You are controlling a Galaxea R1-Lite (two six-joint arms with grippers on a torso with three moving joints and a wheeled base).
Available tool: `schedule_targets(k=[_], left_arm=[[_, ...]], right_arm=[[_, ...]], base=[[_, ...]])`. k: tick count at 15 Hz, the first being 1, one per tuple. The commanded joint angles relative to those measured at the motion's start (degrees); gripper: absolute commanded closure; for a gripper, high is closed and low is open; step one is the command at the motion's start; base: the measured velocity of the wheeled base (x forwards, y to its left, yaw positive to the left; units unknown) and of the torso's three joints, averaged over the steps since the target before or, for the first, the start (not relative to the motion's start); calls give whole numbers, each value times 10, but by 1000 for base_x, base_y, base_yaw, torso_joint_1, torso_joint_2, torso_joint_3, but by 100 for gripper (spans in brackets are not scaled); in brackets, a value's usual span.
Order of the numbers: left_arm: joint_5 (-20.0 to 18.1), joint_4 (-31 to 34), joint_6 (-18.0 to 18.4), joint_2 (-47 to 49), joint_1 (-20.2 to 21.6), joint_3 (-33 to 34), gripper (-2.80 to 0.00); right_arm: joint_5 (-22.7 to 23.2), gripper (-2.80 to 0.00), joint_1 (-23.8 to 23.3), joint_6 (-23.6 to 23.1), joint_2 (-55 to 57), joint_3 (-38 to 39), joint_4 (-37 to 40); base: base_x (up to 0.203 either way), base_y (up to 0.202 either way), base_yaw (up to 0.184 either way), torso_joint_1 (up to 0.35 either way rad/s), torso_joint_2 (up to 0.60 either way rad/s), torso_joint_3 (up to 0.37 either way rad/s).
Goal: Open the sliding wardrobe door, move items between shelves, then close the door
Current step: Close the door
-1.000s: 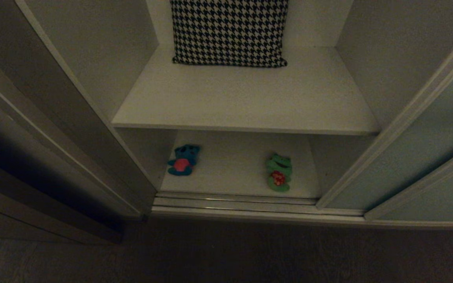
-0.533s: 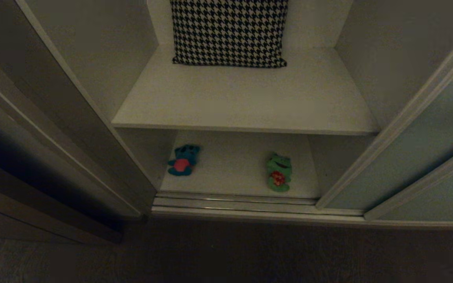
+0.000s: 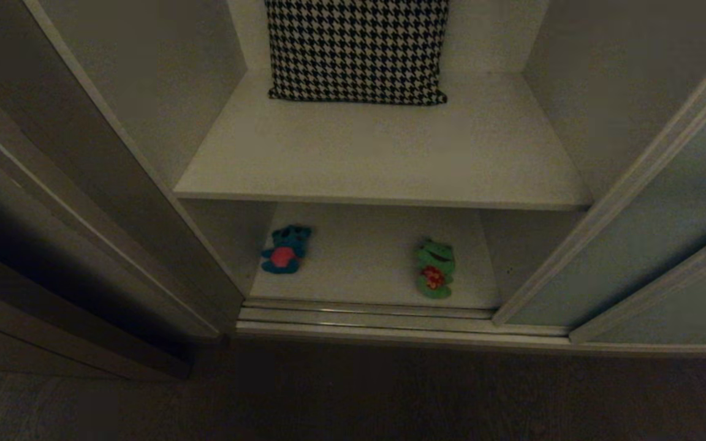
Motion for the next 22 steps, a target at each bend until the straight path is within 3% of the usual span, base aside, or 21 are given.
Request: schedule_targets(k=[1,8,17,22], left_arm=[[0,0,0,1,1,0,0],[0,0,0,1,1,0,0],[0,0,0,1,1,0,0],[0,0,0,1,0,0,0]], right_arm=[[4,0,16,0,-26,7,2],[4,0,91,-1,-85,52,5],[0,0,255,-1,-153,110,8],[-84,0,405,-3,-161,116,15]], base=[[0,0,0,0,0,0],[0,0,0,0,0,0],[0,0,0,0,0,0],[0,0,0,0,0,0]])
